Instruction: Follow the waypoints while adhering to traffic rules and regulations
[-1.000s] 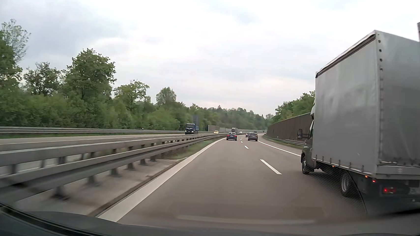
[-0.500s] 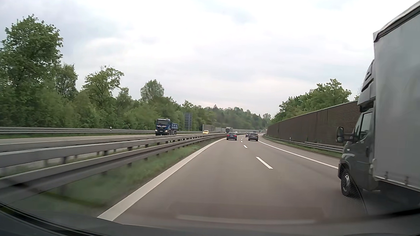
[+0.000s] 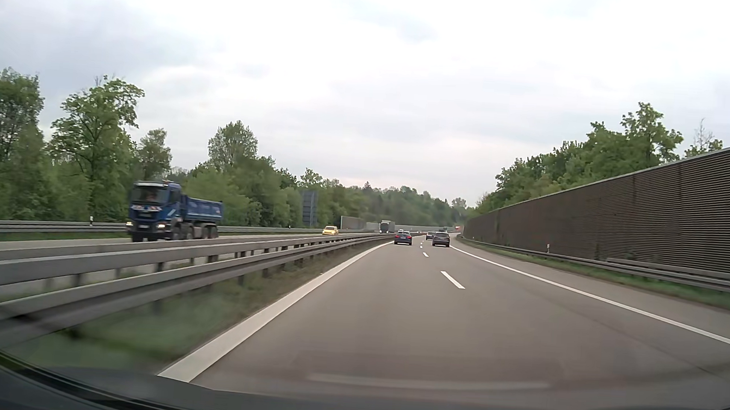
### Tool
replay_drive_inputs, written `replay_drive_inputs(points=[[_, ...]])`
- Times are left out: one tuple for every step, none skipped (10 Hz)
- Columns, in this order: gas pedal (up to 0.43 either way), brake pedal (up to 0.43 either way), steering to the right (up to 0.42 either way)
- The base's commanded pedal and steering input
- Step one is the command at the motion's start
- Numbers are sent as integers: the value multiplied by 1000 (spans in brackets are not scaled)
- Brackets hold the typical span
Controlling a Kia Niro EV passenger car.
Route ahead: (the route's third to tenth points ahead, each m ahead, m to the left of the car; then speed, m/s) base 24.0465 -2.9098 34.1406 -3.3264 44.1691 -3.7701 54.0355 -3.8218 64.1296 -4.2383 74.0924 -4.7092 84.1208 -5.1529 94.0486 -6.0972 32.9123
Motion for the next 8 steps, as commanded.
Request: replay_drive_inputs(points=[[240, 0, 7], [240, 0, 7], [240, 0, 8], [240, 0, 9], [240, 0, 11], [240, 0, 12], [240, 0, 12], [248, 0, 12]])
